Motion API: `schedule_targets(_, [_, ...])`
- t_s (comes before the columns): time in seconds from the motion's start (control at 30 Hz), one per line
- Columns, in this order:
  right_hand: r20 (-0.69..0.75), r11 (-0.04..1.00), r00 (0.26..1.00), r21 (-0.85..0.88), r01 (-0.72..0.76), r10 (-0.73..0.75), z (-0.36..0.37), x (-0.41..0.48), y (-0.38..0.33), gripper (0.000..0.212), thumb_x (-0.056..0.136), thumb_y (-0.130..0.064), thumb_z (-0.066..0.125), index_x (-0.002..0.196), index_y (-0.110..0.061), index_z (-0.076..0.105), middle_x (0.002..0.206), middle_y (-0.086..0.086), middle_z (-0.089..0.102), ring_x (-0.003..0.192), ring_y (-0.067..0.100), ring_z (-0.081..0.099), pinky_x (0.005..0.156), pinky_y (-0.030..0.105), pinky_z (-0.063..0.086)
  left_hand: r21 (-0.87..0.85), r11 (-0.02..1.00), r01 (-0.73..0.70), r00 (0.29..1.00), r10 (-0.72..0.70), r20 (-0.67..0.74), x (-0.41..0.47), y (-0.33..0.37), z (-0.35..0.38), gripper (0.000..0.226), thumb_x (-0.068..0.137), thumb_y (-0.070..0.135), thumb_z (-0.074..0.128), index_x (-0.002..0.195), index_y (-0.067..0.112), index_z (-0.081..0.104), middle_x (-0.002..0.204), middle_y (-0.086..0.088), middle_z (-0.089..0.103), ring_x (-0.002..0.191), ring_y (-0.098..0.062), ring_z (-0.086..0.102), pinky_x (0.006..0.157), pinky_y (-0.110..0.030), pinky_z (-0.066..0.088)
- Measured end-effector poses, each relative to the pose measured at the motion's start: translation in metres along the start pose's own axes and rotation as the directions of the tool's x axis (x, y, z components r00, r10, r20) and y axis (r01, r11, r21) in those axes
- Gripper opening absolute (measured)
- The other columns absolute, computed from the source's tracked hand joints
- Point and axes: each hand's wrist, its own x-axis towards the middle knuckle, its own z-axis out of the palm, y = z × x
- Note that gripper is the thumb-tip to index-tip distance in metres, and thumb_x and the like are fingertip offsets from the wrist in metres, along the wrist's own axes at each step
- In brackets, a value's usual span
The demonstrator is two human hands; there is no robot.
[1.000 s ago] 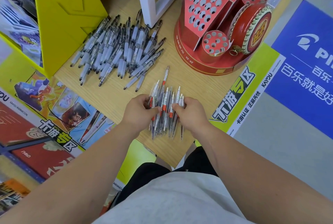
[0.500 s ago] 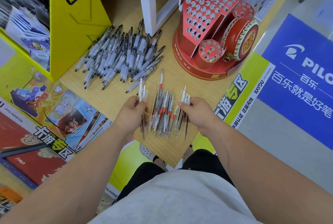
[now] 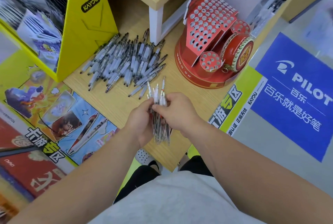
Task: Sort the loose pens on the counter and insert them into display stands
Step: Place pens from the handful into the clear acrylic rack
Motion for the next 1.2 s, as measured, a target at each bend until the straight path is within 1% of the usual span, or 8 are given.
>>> schedule_targets(0.17, [-0.007, 0.997, 0.998, 0.05, 0.055, -0.054, 0.0, -0.006, -0.006, 0.004, 0.084, -0.021, 0.074, 0.088, -0.021, 0.071, 0.077, 0.008, 0.072, 0.07, 0.031, 0.071, 0.06, 0.048, 0.059, -0.062, 0.994, -0.092, 0.996, 0.091, -0.016, -0.003, 0.003, -0.001, 0.037, 0.107, 0.03, 0.043, 0.11, 0.007, 0.072, 0.102, -0.014, 0.076, 0.083, -0.027, 0.073, 0.062, -0.036, 0.058])
schedule_targets(0.3, [-0.009, 0.975, 0.998, 0.217, -0.053, 0.057, -0.006, -0.008, -0.01, 0.039, 0.09, -0.001, 0.061, 0.127, -0.014, 0.062, 0.086, 0.004, 0.067, 0.07, 0.026, 0.071, 0.046, 0.025, 0.052, 0.012, 0.99, -0.141, 0.99, 0.14, 0.02, -0.004, 0.001, -0.006, 0.035, 0.105, 0.031, 0.047, 0.106, 0.005, 0.071, 0.082, -0.011, 0.071, 0.07, -0.027, 0.065, 0.064, -0.042, 0.053])
schedule_targets(0.5, [0.045, 0.941, 0.997, 0.331, -0.067, 0.055, -0.013, -0.005, -0.006, 0.029, 0.092, 0.0, 0.063, 0.12, -0.007, 0.064, 0.086, 0.013, 0.069, 0.07, 0.02, 0.071, 0.068, 0.037, 0.063, -0.003, 0.993, -0.117, 0.986, 0.117, 0.117, 0.001, -0.002, -0.012, 0.047, 0.104, 0.046, 0.044, 0.11, 0.004, 0.066, 0.074, -0.009, 0.062, 0.059, -0.022, 0.057, 0.056, -0.037, 0.051])
schedule_targets(0.6, [-0.022, 0.935, 0.996, 0.347, -0.073, 0.086, -0.026, 0.006, 0.008, 0.016, 0.094, -0.004, 0.061, 0.107, -0.009, 0.068, 0.089, 0.015, 0.069, 0.067, 0.019, 0.072, 0.061, 0.028, 0.058, 0.066, 0.981, -0.184, 0.976, 0.175, 0.13, 0.0, 0.001, -0.016, 0.025, 0.098, 0.039, 0.059, 0.1, 0.014, 0.062, 0.074, -0.005, 0.058, 0.054, -0.017, 0.05, 0.05, -0.032, 0.045])
schedule_targets(0.73, [-0.187, 0.953, 0.956, 0.246, -0.175, 0.224, -0.037, 0.032, 0.055, 0.005, 0.09, -0.01, 0.067, 0.085, -0.009, 0.069, 0.081, 0.015, 0.068, 0.06, 0.019, 0.067, 0.06, 0.037, 0.061, 0.157, 0.967, -0.201, 0.979, 0.195, 0.052, 0.008, 0.005, -0.029, 0.011, 0.096, 0.015, 0.066, 0.096, 0.014, 0.056, 0.073, -0.004, 0.054, 0.053, -0.016, 0.046, 0.048, -0.031, 0.044])
schedule_targets(0.83, [-0.117, 0.951, 0.944, 0.068, -0.303, 0.309, -0.022, 0.039, 0.082, 0.038, 0.084, -0.031, 0.076, 0.082, 0.007, 0.069, 0.073, 0.024, 0.069, 0.06, 0.03, 0.067, 0.071, 0.052, 0.062, 0.151, 0.972, -0.18, 0.981, 0.189, -0.045, 0.015, 0.005, -0.041, 0.011, 0.096, 0.011, 0.065, 0.099, 0.013, 0.055, 0.072, -0.005, 0.055, 0.053, -0.018, 0.047, 0.048, -0.031, 0.044])
schedule_targets(1.03, [-0.224, 0.942, 0.95, -0.207, -0.264, 0.217, 0.009, 0.039, 0.084, 0.065, 0.071, -0.064, 0.078, 0.053, -0.014, 0.042, 0.048, 0.003, 0.04, 0.044, 0.02, 0.039, 0.048, 0.031, 0.028, 0.166, 0.975, -0.148, 0.981, 0.166, -0.102, 0.021, -0.004, -0.055, 0.014, 0.097, 0.006, 0.063, 0.109, 0.011, 0.055, 0.072, -0.004, 0.056, 0.058, -0.02, 0.051, 0.056, -0.035, 0.048])
schedule_targets(1.2, [-0.229, 0.936, 0.956, -0.256, -0.242, 0.185, 0.015, 0.046, 0.079, 0.057, 0.068, -0.061, 0.082, 0.063, -0.01, 0.057, 0.055, 0.004, 0.054, 0.051, 0.021, 0.052, 0.049, 0.033, 0.035, 0.199, 0.969, -0.149, 0.981, 0.17, -0.093, 0.021, -0.009, -0.057, 0.013, 0.098, 0.003, 0.06, 0.109, 0.009, 0.055, 0.074, -0.008, 0.058, 0.059, -0.021, 0.052, 0.055, -0.034, 0.046])
